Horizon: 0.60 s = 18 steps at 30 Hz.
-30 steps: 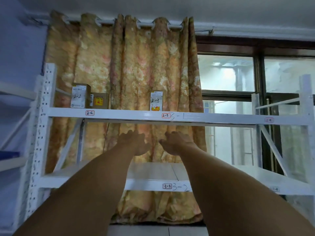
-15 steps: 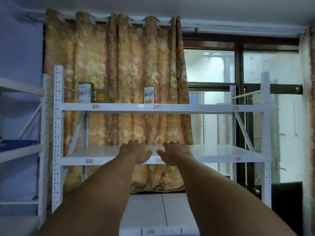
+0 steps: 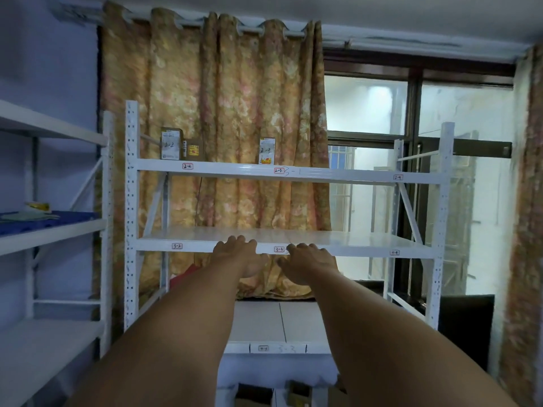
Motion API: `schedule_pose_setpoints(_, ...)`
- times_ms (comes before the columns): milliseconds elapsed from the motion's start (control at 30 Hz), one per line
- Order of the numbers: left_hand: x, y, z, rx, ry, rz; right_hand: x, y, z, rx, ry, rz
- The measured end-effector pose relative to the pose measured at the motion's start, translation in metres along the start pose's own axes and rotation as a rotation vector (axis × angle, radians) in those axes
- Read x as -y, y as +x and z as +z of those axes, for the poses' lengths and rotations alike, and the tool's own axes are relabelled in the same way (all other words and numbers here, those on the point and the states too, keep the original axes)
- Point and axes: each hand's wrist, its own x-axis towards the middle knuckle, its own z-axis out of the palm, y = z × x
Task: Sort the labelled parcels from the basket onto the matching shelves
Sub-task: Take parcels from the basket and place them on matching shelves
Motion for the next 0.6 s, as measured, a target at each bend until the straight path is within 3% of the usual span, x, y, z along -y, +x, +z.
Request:
schedule_pose_setpoints(367, 0.044, -0.068, -0.011, 0.023, -0.034, -0.174, 0.044, -0.028, -0.015, 0.005, 0.015, -0.162)
schedule_pose_setpoints(600, 0.167, -0.178, 0.019, 0.04, -0.012, -0.49, 0.195, -0.049, 0.0, 0.104, 0.113, -0.481)
